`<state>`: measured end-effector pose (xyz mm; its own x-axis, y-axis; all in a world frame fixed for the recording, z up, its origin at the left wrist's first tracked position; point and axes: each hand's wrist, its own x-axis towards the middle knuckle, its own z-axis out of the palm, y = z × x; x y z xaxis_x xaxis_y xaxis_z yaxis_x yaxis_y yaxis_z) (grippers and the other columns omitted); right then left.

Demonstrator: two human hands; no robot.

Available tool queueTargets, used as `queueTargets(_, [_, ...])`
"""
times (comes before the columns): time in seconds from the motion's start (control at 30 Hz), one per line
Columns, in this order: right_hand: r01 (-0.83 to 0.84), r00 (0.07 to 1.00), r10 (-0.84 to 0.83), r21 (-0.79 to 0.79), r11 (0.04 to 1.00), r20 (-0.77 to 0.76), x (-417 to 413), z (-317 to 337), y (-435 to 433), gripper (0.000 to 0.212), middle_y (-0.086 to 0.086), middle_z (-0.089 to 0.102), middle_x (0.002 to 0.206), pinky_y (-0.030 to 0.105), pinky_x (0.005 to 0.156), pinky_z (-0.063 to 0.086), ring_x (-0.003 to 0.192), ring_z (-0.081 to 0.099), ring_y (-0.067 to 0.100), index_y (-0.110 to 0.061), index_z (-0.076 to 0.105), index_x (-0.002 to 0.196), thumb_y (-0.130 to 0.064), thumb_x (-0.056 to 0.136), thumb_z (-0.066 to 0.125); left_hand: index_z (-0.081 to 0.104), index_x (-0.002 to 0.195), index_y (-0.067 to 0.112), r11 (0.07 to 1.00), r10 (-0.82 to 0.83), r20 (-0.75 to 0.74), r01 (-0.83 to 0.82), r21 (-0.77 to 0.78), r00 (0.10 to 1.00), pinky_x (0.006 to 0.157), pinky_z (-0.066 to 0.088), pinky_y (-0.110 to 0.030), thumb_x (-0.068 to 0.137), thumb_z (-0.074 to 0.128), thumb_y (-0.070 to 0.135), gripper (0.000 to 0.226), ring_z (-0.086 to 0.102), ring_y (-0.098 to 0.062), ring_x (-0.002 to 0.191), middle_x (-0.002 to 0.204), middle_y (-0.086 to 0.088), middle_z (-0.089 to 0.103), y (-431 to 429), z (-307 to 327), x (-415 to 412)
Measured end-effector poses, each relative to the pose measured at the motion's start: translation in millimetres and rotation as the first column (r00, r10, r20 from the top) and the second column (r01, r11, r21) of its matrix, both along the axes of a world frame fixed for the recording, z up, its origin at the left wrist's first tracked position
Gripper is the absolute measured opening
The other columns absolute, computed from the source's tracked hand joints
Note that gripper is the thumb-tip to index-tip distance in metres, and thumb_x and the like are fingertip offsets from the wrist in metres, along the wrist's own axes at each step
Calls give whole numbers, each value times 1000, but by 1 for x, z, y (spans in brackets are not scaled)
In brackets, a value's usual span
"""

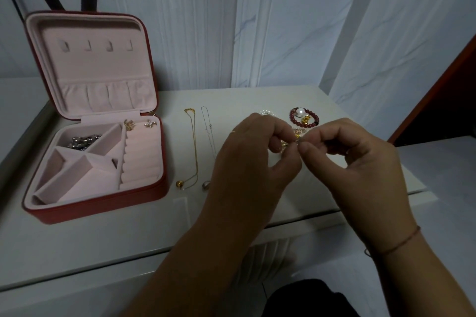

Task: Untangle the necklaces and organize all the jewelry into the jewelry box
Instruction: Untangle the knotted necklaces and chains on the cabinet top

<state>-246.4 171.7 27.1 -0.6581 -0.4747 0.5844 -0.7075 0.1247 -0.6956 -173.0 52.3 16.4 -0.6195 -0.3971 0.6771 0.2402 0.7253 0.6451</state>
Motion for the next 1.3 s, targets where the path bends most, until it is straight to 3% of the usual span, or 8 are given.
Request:
queueTargets(0.33, [-32,999,32,-22,999,14,0,-1,-1,13,-6,58,73,14,69,45,72,56,12,-18,62,74,-29,75,57,58,86,19,999,-33,33,33,5,999,60,35,-5,79,53,31,14,42,5,67,74,16,47,2,0,1])
queueTargets(0.5, [-83,993,84,-25,996,79,-1,-2,-2,14,-3,58,72,15,67,46,71,55,14,-15,61,72,-28,73,56,55,82,28,980,-131,86,116,160,988,56,38,-7,78,53,37,10,46,2,64,70,14,51,5,0,4])
queueTargets(0.67, [-149,914,187,-130,980,360,-1,-7,-7,23,7,54,66,21,62,44,66,48,17,-14,62,69,-36,64,57,57,78,19,757,-371,68,260,599,926,48,35,-10,90,56,6,18,42,0,50,55,13,51,9,3,4])
queueTargets(0.77, [-94,848,196,-224,970,492,-7,-12,-6,24,-1,52,64,24,68,42,67,47,10,-15,62,68,-38,61,60,57,78,15,652,-384,42,238,720,923,52,37,-18,91,51,6,17,41,-10,57,61,6,49,7,2,3])
queueTargets(0.83, [-71,832,197,-252,965,518,-9,-12,-5,22,-3,50,63,24,69,41,66,45,8,-16,61,67,-38,62,61,58,82,17,728,-303,63,188,659,951,56,40,-13,91,57,12,10,46,-4,61,67,11,53,3,-2,2])
queueTargets(0.97, [-116,839,235,-261,958,490,-6,-11,-5,23,-8,55,64,14,64,44,65,49,2,-16,63,71,-37,63,61,59,97,34,975,-23,79,5,222,997,75,37,-3,81,64,35,17,53,2,89,89,21,59,0,-4,2])
queueTargets(1.13, [-139,860,233,-231,963,453,-4,-8,-6,26,-7,55,65,13,64,45,66,49,2,-15,65,74,-39,64,59,72,98,16,995,48,-43,-51,-88,998,77,44,-24,83,58,32,26,54,-6,89,92,5,68,0,-2,-1])
queueTargets(1.3, [-149,856,241,-229,962,456,-3,-7,-5,25,-7,54,65,13,64,44,66,49,3,-15,64,72,-38,63,59,70,86,14,987,79,-32,-83,-141,996,74,41,-26,82,55,28,21,53,-11,85,84,3,66,1,-2,-5])
